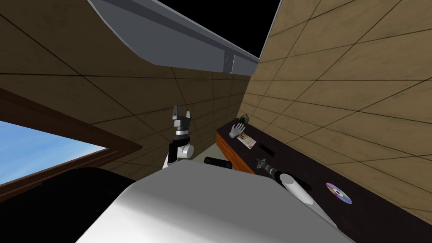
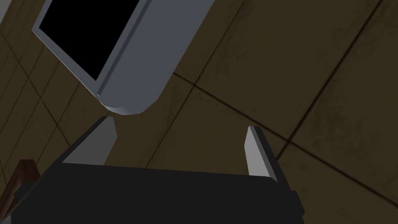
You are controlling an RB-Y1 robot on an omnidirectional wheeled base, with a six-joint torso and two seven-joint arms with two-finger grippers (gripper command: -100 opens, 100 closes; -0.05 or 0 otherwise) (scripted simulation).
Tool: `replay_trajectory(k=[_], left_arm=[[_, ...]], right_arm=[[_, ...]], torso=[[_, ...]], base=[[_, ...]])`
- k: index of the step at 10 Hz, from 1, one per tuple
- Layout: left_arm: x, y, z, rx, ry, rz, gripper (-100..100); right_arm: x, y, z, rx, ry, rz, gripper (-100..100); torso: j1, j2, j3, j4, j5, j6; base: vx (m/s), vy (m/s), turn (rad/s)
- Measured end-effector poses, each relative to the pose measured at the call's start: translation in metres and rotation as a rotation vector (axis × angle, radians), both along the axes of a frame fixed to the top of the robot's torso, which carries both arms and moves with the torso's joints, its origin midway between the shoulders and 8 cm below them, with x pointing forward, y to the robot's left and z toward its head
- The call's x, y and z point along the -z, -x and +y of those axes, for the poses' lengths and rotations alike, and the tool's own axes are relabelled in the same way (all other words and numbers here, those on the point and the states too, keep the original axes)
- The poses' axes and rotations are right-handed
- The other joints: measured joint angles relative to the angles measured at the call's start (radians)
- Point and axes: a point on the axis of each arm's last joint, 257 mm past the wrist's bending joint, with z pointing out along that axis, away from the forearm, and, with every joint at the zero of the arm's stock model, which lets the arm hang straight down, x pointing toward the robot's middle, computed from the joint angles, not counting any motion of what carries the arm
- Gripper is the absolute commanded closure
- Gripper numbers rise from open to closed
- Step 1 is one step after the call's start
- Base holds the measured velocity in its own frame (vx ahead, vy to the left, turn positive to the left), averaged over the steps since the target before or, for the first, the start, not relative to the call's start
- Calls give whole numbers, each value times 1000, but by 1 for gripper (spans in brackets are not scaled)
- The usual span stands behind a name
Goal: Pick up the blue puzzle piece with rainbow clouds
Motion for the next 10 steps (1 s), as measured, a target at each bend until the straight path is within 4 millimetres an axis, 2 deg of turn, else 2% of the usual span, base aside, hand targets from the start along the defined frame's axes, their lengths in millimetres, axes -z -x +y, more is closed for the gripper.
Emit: replay_trajectory(k=[1, 5, 6, 7, 10], left_arm=[[0, 0, 0, 0, 0, 0, 0], [0, 0, 0, 0, 0, 0, 0], [0, 0, 0, 0, 0, 0, 0], [0, 0, 0, 0, 0, 0, 0], [0, 0, 0, 0, 0, 0, 0]], right_arm=[[0, -1, 0, -1, 0, 0, 100], [0, -1, 0, 1, -1, 0, 100], [0, -1, 0, 1, -1, 0, 0], [0, -1, 0, 1, -1, 0, 100], [1, 22, 7, 58, -33, -20, 100]], torso=[[0, 0, 0, 0, 0, 0], [-4, 0, 0, 0, -2, -1], [-4, 0, 0, 0, -2, -1], [-4, 0, 0, 0, -2, -1], [-7, 2, 1, 1, -4, -3]], base=[[0, 0, 0], [0, 0, 0], [0, 0, 0], [-6, -35, 287], [-23, -39, 245]])
